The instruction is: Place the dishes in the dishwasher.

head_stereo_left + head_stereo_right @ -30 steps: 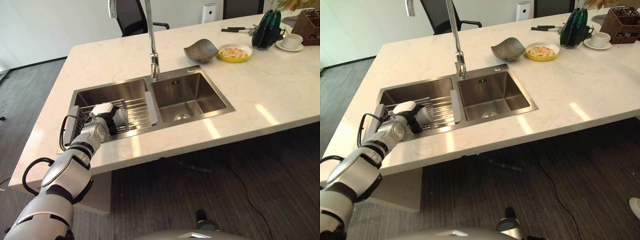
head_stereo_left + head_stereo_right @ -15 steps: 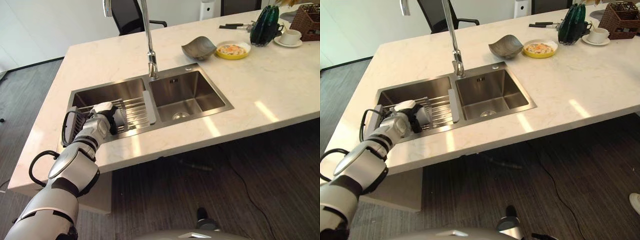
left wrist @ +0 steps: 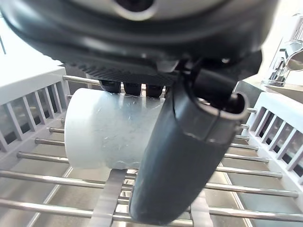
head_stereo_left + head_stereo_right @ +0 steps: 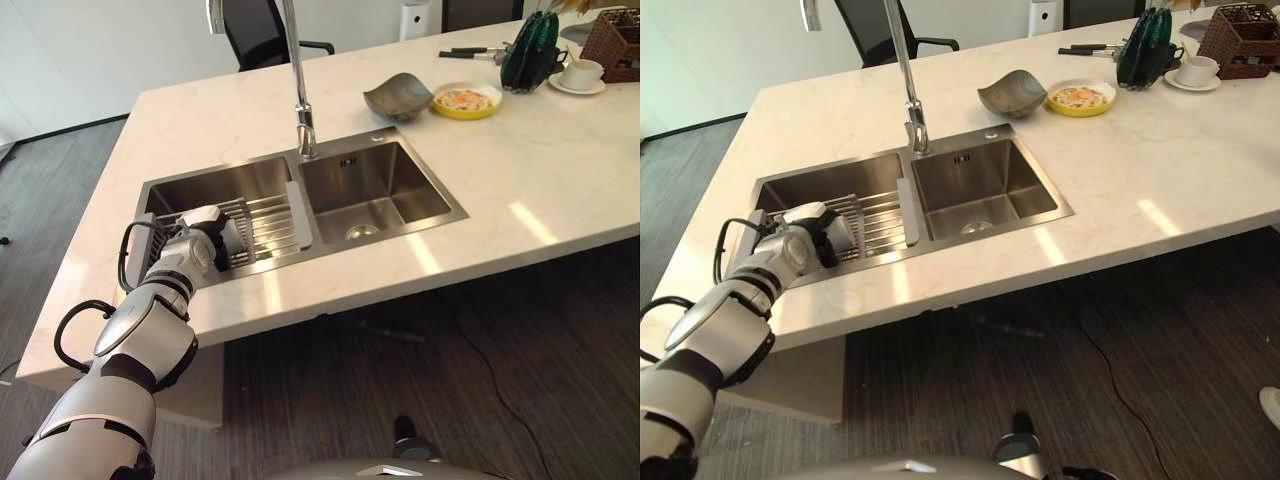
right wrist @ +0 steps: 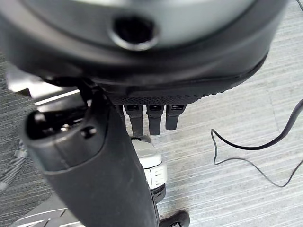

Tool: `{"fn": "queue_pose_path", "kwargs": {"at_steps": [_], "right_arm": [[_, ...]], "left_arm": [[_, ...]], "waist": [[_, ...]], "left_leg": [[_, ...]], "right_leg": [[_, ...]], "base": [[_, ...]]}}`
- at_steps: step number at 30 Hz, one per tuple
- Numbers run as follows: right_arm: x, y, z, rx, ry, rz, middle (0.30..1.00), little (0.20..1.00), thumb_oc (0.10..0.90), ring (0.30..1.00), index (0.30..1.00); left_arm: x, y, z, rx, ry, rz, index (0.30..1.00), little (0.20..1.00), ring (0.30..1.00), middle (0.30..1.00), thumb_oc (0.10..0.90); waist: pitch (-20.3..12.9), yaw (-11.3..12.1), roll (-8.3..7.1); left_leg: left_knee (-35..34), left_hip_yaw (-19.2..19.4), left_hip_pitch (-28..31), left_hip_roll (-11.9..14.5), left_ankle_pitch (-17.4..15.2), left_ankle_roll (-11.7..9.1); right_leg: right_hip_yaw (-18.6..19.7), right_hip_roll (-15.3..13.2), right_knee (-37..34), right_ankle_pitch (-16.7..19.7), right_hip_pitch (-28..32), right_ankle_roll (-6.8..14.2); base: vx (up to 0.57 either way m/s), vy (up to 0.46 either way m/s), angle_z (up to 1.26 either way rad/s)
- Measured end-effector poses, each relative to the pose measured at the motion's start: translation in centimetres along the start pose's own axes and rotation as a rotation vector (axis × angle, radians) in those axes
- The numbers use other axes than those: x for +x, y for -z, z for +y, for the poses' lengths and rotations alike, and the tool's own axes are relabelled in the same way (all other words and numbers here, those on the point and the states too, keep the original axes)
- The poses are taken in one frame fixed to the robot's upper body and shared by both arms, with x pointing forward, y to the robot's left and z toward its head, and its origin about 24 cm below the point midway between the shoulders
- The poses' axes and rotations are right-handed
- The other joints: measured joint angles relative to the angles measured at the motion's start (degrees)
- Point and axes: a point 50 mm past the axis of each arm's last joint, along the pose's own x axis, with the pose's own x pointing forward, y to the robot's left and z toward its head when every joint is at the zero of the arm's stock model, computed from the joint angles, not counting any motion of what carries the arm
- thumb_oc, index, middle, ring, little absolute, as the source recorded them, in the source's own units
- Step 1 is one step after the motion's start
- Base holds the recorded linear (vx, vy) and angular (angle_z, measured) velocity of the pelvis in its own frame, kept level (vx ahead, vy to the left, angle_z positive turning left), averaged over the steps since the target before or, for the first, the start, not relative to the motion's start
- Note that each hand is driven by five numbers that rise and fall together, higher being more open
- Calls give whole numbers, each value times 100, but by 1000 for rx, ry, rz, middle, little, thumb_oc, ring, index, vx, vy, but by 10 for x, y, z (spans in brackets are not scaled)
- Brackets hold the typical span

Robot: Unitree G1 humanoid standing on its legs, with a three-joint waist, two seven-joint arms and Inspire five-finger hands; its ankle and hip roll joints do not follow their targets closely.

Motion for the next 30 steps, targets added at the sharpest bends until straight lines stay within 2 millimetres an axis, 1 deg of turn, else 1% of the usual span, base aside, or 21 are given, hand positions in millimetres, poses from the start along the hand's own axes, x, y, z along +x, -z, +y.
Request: {"fn": "queue_pose_path", "kwargs": {"at_steps": [1, 2, 3, 5, 6, 7, 9, 11, 16, 20, 23, 25, 26, 27, 28, 29, 30], "right_arm": [[0, 0, 0, -1, 0, 2, 900, 900, 800, 900, 900], [0, 0, 0, -1, 0, 2, 900, 900, 800, 900, 900], [0, 0, 0, -1, 0, 2, 900, 900, 800, 900, 900], [0, 1, 0, -3, 1, 5, 900, 900, 800, 900, 900], [0, 1, 0, -3, 1, 5, 900, 900, 800, 900, 900], [0, 3, 0, -9, 0, 9, 900, 900, 800, 900, 900], [0, 3, 0, -18, -2, 11, 900, 900, 800, 900, 900], [0, 3, 0, -19, -1, 10, 900, 900, 800, 900, 900], [0, 3, 0, -44, 6, -3, 900, 900, 800, 900, 900], [-1, 5, 0, -49, 8, -20, 900, 900, 800, 900, 900], [-1, 4, 2, -53, 6, -43, 900, 900, 800, 900, 900], [-1, 7, 4, -52, 6, -43, 900, 900, 800, 900, 900], [-1, 6, 4, -52, 6, -43, 900, 900, 800, 900, 900], [-1, 6, 4, -48, 5, -44, 900, 900, 800, 900, 900], [-1, 10, 6, -48, 2, -46, 900, 900, 800, 900, 900], [-1, 15, 6, -40, 4, -34, 900, 900, 800, 900, 900], [-1, 16, 7, -19, 3, -35, 900, 900, 800, 900, 900]], "left_arm": [[0, 3, -1, 2, 9, 13, 519, 519, 519, 519, 546], [0, 3, -1, 2, 9, 13, 519, 519, 519, 519, 546], [0, 4, -2, 7, 15, 19, 300, 300, 300, 300, 400], [0, 4, -2, 60, 22, 15, 300, 300, 300, 300, 400], [0, 4, -2, 60, 22, 15, 300, 300, 300, 300, 400], [0, -2, -1, 144, 20, -17, 300, 300, 300, 300, 400], [0, -10, 0, 182, 15, -53, 300, 300, 300, 300, 400], [-1, -22, 1, 265, -3, -114, 300, 300, 300, 300, 400], [-2, -33, -1, 389, -47, -189, 300, 300, 300, 300, 400], [-3, -33, 1, 443, -79, -223, 300, 300, 300, 300, 400], [-6, -28, 4, 459, -116, -261, 300, 300, 300, 300, 400], [-9, -25, 0, 386, -144, -284, 300, 300, 300, 300, 400], [-9, -24, 0, 363, -156, -288, 300, 300, 300, 300, 400], [-14, -20, 5, 258, -181, -306, 300, 300, 300, 300, 400], [-21, -26, 9, 149, -232, -373, 300, 300, 300, 300, 400], [-27, -29, 10, 39, -255, -408, 300, 300, 300, 300, 400], [-35, -31, 10, -68, -284, -448, 300, 300, 300, 300, 400]], "waist": [[-2, 1, 3], [-2, 1, 3], [-4, 0, 6], [-9, 6, 12], [-9, 6, 12], [-8, 30, 12], [-8, 68, 11], [-7, 114, 8], [6, 133, -11], [34, 150, -53], [73, 155, -115], [104, 145, -159], [108, 207, -162], [119, 201, -172], [136, 241, -201], [146, 282, -206], [146, 316, -206]], "left_leg": [[-1, 0, 10, -1, -1, 0], [-1, 0, 10, -1, -1, 0], [-1, 1, 15, -1, 0, 1], [0, 2, 16, -6, 2, 2], [0, 2, 16, -6, 2, 2], [0, -4, 5, -7, 5, 6], [-1, -15, -2, -11, 5, 7], [0, -57, -26, -12, 12, 13], [0, -80, -33, -6, 17, 14], [0, -83, -28, 2, 23, 13], [1, -88, -22, 24, 36, 4], [1, -108, 21, 46, 38, 2], [1, -128, 29, 60, 38, 1], [14, -138, 38, 70, 44, -8], [4, -180, 31, 88, 50, -19], [24, -251, 48, 92, 53, -25], [25, -285, 48, 105, 55, -29]], "right_leg": [[1, -2, -1, 3, 7, -5], [1, -2, -1, 3, 7, -5], [2, -2, -1, 3, 10, -4], [0, -4, 12, 9, 13, -11], [0, -4, 12, 9, 13, -11], [-5, -11, 14, 13, 8, -11], [-17, -19, 14, 12, 12, -10], [-50, -22, 14, 12, 11, -10], [-71, -16, 13, 12, 16, -11], [-79, -12, 12, 12, 26, -10], [-94, 5, 11, 12, 40, -10], [-149, 23, -3, 1, 108, -25], [-166, 24, 0, -7, 137, -29], [-166, 33, -2, -5, 134, -33], [-229, 50, -2, -19, 175, -47], [-289, 53, -2, -31, 209, -59], [-333, 58, -6, -51, 242, -70]], "base": [[0, 0, 0], [0, 0, 0], [0, 0, 0], [-17, 4, 0], [0, 0, 0], [0, 0, 0], [-24, -11, 4], [-22, -6, 8], [-7, -4, 2], [-2, -8, 0], [-6, -26, 1], [-15, -71, 9], [-11, -56, 5], [-2, -54, 10], [-1, -79, 16], [2, -115, 26], [11, -88, 23]]}}
